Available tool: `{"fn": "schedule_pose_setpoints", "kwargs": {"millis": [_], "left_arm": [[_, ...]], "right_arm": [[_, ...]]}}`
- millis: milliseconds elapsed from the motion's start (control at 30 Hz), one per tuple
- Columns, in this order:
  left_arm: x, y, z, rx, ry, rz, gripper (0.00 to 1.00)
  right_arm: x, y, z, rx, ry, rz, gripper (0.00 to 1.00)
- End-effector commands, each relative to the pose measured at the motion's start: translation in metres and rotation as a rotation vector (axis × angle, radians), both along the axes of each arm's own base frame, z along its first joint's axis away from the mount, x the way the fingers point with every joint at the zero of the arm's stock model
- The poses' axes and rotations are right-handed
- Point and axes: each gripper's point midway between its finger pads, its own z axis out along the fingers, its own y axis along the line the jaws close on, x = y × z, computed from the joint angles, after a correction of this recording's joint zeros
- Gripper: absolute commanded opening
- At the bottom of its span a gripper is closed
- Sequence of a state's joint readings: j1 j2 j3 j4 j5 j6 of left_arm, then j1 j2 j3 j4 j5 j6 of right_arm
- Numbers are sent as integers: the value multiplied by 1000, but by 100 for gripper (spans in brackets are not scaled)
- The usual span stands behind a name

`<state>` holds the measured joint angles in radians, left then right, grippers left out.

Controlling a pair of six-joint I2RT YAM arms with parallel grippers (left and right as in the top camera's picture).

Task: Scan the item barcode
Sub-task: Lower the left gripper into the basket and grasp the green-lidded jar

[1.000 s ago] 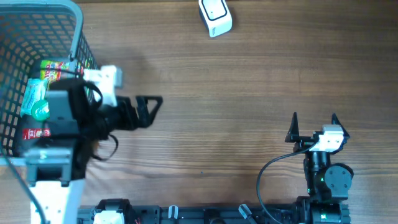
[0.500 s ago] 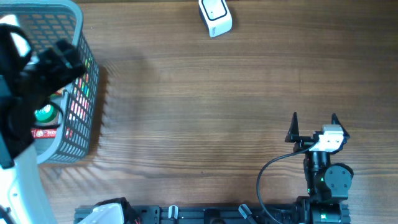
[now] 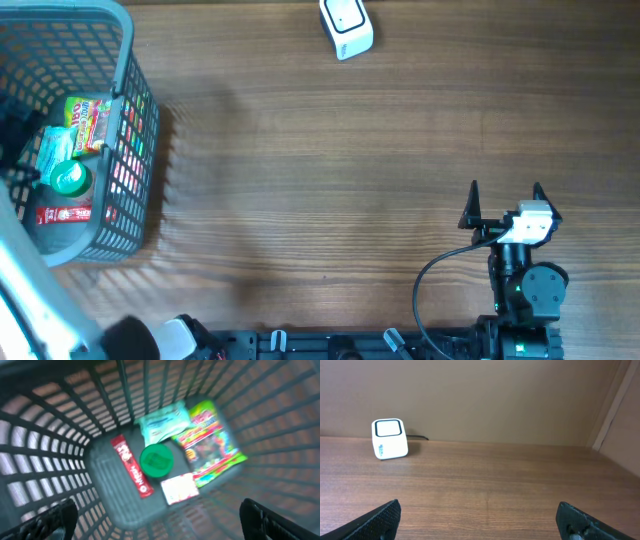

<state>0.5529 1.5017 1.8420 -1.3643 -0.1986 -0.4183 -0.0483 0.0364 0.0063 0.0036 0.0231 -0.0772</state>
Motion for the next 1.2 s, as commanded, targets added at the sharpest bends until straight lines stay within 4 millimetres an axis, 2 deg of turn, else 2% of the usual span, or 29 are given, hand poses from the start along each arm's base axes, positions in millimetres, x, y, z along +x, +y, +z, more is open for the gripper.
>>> {"fn": "schedule_pose_setpoints", "kwargs": {"millis": [0, 200, 333, 433, 567, 767, 933, 1167], "left_arm": [[8, 13, -53, -18, 213, -122, 100], [27, 25, -110, -76, 378, -247, 100], [33, 30, -127, -78, 429, -319, 100], [35, 39, -140, -107, 427, -306, 100], [44, 29, -160, -246, 350, -452, 100], [38, 20, -198, -359, 322, -516, 100], [34, 19, -218, -363, 337, -519, 100], [37, 29, -219, -310, 347, -528, 100]], "right_arm": [[0, 2, 1, -9, -3, 7, 100], [0, 2, 1, -9, -4, 7, 100], [0, 2, 1, -9, -4, 7, 100], [0, 2, 1, -9, -3, 7, 100], [0, 2, 1, -9, -3, 7, 100], [0, 2, 1, -9, -4, 7, 100], [0, 2, 1, -9, -3, 7, 100], [0, 2, 1, -9, -4, 7, 100]]}}
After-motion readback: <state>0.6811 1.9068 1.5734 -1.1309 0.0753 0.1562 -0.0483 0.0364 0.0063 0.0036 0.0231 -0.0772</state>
